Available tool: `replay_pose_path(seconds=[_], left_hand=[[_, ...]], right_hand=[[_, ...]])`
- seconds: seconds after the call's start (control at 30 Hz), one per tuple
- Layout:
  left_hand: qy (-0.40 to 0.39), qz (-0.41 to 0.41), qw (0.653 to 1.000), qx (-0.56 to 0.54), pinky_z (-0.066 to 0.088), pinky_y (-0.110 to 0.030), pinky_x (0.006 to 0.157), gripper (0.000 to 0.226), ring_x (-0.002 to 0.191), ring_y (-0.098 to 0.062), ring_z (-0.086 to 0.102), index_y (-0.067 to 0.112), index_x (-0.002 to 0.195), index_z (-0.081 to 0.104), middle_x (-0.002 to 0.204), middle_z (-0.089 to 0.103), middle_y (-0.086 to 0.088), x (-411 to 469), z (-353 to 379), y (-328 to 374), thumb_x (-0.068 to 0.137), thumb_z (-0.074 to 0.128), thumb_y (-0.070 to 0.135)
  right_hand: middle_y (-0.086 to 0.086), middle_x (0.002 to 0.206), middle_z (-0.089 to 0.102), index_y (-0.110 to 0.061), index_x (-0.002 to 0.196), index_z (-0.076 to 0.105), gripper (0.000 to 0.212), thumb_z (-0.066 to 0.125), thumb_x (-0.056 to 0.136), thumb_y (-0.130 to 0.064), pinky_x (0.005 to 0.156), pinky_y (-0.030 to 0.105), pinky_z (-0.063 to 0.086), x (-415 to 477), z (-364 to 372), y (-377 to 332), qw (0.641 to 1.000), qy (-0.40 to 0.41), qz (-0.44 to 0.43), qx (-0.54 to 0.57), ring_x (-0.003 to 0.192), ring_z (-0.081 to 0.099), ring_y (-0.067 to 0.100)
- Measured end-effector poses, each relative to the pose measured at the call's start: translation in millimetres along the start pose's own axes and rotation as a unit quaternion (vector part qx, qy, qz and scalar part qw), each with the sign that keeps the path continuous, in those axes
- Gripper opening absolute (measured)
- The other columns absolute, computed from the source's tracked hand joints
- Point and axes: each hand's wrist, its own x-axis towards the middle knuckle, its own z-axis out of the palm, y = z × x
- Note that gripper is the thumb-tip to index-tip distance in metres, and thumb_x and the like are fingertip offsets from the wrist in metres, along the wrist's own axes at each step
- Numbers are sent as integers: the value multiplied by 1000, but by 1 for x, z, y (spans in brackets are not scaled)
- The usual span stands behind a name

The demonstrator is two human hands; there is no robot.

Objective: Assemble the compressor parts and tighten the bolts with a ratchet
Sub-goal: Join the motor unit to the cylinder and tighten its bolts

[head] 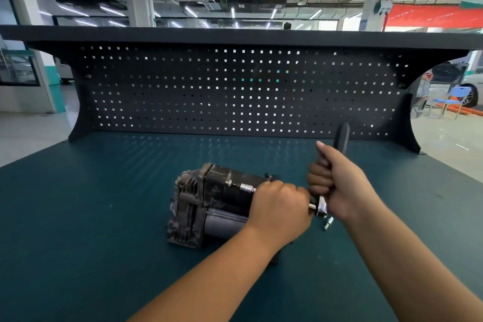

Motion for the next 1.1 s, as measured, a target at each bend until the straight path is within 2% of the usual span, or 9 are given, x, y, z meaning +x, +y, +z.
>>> replay_pose_path(seconds=[0.2, 0.3, 0.4, 0.5, 0.6, 0.73, 0.8, 0.93, 1.1], left_hand=[[47, 14, 996, -75, 23, -11, 35, 15, 30, -16, 49, 17, 42, 48, 36, 48, 3, 10, -15, -8, 48, 59, 25], [19, 15, 999, -34, 28, -12, 38, 23, 33, -18, 51, 16, 43, 51, 38, 50, 2, 7, -12, -5, 47, 72, 23], [5, -9, 1000, -6, 35, -16, 44, 29, 41, -18, 54, 17, 44, 55, 42, 54, 3, 1, -7, 0, 51, 74, 37], [7, -25, 1000, 1, 34, -16, 43, 34, 38, -19, 53, 17, 41, 55, 40, 53, 2, 3, -6, 2, 60, 66, 42], [-34, -21, 999, 35, 32, -17, 44, 23, 42, -20, 58, 15, 47, 60, 45, 58, -2, 8, -13, 2, 54, 73, 32], [-40, -10, 995, -87, 35, -25, 51, 14, 61, -31, 62, 12, 59, 54, 64, 63, -9, 15, -24, -8, 68, 48, 21], [-62, 1, 990, -129, 31, -28, 58, 20, 75, -32, 61, 14, 63, 51, 79, 66, -11, 17, -23, -11, 71, 39, 29], [-59, -10, 998, 1, 30, -23, 52, 15, 60, -28, 62, 13, 61, 60, 61, 63, -6, 9, -20, -3, 69, 64, 24], [-4, 5, 1000, -4, 35, -17, 42, 29, 40, -18, 53, 17, 44, 56, 42, 53, 0, 2, -7, -4, 44, 81, 31]], right_hand=[[4, 48, 25, -6, 45, 32, 55, 42, 96, -25, 48, 21, 20, -43, 1, 32, 660, -186, -609, -398, 49, 23, 13], [-9, 47, 24, -18, 50, 30, 45, 48, 88, -33, 44, 17, 23, -38, 8, 28, 796, -15, -497, -346, 46, 25, 3], [-8, 42, 22, -22, 55, 31, 43, 57, 86, -36, 34, 17, 20, -7, 8, 4, 994, 54, -66, -68, 35, 20, 7], [-7, 42, 20, -20, 57, 28, 45, 51, 93, -33, 31, 12, 16, 7, 3, -16, 993, 7, 110, 34, 32, 20, 6], [-9, 43, 22, -23, 56, 28, 44, 59, 87, -27, 36, 18, 20, -16, 8, 2, 986, 4, -139, -96, 40, 20, 11], [-7, 56, 22, -10, 48, 31, 49, 51, 91, -21, 53, 13, 19, -48, 11, 27, 701, -132, -593, -374, 55, 19, 6], [-10, 60, 20, -16, 51, 28, 47, 43, 95, -23, 54, 13, 18, -47, 11, 25, 662, -149, -617, -398, 59, 18, 4], [-10, 43, 24, -26, 49, 28, 48, 56, 83, -44, 38, 17, 22, -29, 19, 6, 951, 52, -253, -169, 40, 22, 6], [-8, 40, 20, -21, 58, 27, 43, 52, 92, -27, 33, 13, 16, 3, 4, -15, 997, -4, 65, 31, 34, 20, 5]])
